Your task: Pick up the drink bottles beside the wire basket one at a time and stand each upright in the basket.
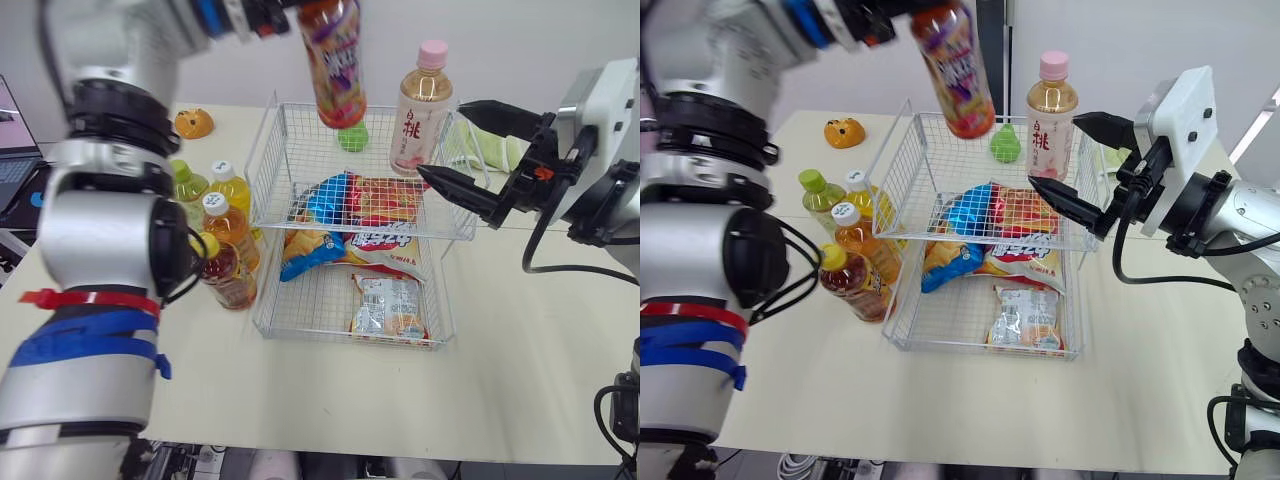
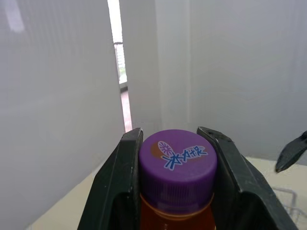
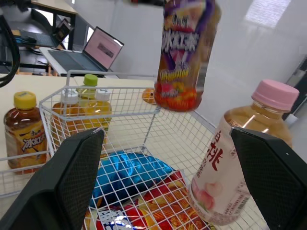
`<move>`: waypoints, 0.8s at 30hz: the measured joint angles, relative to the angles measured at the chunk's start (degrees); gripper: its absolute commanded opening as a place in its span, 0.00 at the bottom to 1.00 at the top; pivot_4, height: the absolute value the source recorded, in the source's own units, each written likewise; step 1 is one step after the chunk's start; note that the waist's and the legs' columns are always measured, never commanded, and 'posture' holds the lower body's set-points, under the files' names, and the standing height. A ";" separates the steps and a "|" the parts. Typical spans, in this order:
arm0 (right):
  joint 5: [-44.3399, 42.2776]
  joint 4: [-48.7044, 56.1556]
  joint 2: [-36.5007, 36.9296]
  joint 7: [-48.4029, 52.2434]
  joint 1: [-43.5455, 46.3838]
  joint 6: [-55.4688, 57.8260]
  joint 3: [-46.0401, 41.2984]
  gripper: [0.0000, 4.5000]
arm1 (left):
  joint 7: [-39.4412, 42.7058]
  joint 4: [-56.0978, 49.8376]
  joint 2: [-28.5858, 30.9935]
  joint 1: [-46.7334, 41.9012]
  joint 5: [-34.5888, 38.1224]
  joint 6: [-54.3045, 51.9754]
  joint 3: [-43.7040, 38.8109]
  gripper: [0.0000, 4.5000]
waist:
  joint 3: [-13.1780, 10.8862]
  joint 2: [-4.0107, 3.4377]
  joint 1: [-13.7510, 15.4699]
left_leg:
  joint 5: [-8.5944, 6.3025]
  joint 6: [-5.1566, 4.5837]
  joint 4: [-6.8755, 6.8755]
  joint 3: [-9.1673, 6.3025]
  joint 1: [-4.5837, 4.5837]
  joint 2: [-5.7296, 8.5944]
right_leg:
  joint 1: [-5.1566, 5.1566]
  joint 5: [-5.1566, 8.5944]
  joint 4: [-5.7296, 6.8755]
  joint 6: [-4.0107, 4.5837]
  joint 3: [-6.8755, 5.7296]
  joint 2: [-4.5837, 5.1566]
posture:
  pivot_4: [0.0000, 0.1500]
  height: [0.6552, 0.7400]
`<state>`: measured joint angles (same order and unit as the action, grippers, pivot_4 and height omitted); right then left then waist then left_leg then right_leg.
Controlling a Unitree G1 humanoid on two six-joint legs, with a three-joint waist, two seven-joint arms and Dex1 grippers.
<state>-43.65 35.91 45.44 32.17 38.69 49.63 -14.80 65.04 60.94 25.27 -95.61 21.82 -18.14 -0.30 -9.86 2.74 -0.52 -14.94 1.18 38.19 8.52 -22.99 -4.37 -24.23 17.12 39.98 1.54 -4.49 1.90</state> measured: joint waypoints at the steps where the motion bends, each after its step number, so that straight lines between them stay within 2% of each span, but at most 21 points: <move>1: -0.48 0.38 0.32 -0.44 -0.02 0.47 -0.23 1.00 | -0.52 1.44 -1.08 0.00 -1.11 1.17 0.01 0.30 | 0.00 -0.01 -0.04 | 0.00 0.00 -0.02 0.01 -0.01 0.00 | -0.02 0.00 -0.01 0.00 0.01 -0.01 | 1.00 1.00; 8: -2.97 2.41 1.67 -3.78 -1.94 2.91 -2.23 1.00 | -1.79 8.68 -5.14 -0.01 -6.85 7.22 -0.14 0.30 | -0.02 -0.02 -0.11 | 0.00 0.01 -0.11 0.10 -0.02 0.01 | -0.11 0.01 -0.03 -0.01 0.11 -0.04 | 1.00 1.00; 17: -5.56 4.33 2.90 -6.50 -3.86 3.70 -4.12 1.00 | -1.67 10.85 -7.26 -0.02 -8.38 9.81 -3.12 0.30 | -0.02 -0.02 0.12 | 0.00 0.00 -0.06 0.08 0.00 0.03 | -0.06 0.01 -0.01 -0.02 0.11 -0.03 | 1.00 1.00; 19: -6.25 4.46 2.98 -7.04 -3.88 3.71 -4.15 1.00 | -1.40 10.85 -7.79 -0.01 -8.46 9.84 -3.69 0.47 | -0.01 -0.02 0.12 | 0.00 0.01 -0.06 0.07 0.01 0.02 | -0.05 0.01 -0.01 -0.02 0.11 -0.04 | 1.00 1.00; 24: -7.34 4.99 3.72 -7.32 -4.25 3.68 -4.17 1.00 | -0.48 10.86 -8.45 -0.01 -8.97 9.82 -4.40 0.80 | -0.01 -0.02 0.05 | 0.00 0.01 -0.06 0.08 0.02 0.02 | -0.05 0.01 0.00 -0.02 0.12 -0.04 | 1.00 1.00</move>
<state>-50.99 40.90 49.15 24.85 34.44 53.30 -18.97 64.56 71.81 16.83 -95.62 12.84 -8.32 -4.70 -9.88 2.71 -0.47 -14.94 1.18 38.13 8.59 -22.98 -4.35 -24.28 17.13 39.99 1.52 -4.37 1.85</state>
